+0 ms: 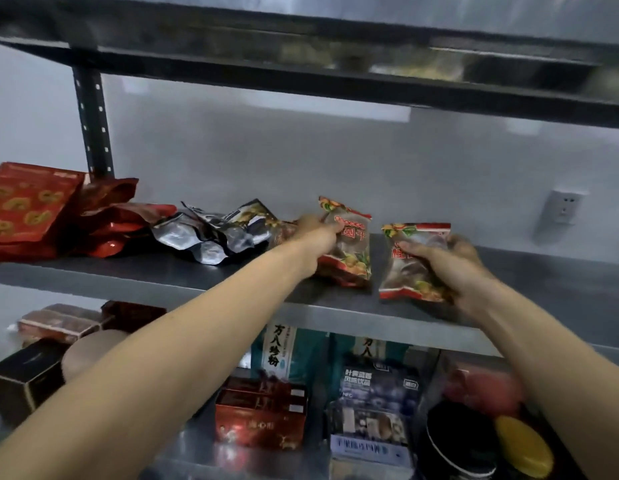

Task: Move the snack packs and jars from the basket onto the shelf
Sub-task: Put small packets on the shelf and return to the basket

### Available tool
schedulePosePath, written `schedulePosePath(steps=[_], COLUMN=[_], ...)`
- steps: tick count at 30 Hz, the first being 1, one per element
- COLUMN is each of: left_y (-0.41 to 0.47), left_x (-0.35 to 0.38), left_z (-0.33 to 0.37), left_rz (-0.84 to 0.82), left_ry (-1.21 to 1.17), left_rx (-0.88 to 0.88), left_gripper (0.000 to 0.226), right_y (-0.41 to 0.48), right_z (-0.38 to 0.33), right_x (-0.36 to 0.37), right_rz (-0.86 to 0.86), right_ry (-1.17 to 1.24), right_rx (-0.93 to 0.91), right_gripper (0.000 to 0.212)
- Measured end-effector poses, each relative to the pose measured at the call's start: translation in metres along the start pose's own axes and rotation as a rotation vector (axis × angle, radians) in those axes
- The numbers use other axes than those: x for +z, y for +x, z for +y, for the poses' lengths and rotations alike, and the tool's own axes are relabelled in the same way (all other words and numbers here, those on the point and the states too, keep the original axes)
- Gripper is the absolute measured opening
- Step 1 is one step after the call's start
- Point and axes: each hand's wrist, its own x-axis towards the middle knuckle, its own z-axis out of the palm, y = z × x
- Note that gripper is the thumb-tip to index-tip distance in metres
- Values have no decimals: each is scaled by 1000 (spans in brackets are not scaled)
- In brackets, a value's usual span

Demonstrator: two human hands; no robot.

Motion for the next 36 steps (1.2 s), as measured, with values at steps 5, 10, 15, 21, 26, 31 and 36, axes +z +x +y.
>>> schedulePosePath(steps=[5, 10, 15, 21, 26, 31, 36], left_y=[55, 79, 79, 60, 43, 29, 25], left_x=[13, 8, -7, -12, -11, -13, -14], left_z=[-15, -16, -15, -16, -15, -12, -20], left_rz=[49, 61, 96, 79, 150, 209, 215], left_ry=[75, 134, 178, 264, 507, 785, 924], left_rx=[52, 42, 33, 64, 128, 238, 295], left_gripper=[25, 25, 19, 8, 21, 29, 48], right_y=[59, 103, 120, 112, 104, 94, 83], right_z=[12, 27, 28, 28, 27, 23, 21], right_x=[27, 48, 50, 50, 45, 42, 37], right_rz=[6, -36, -77, -113, -107, -62, -41], right_ry=[-74, -125, -197, -217, -263, -351, -462], right_rx=[-8, 51, 80, 63, 51, 28, -8], right_gripper=[21, 14, 22, 23, 26, 38, 44])
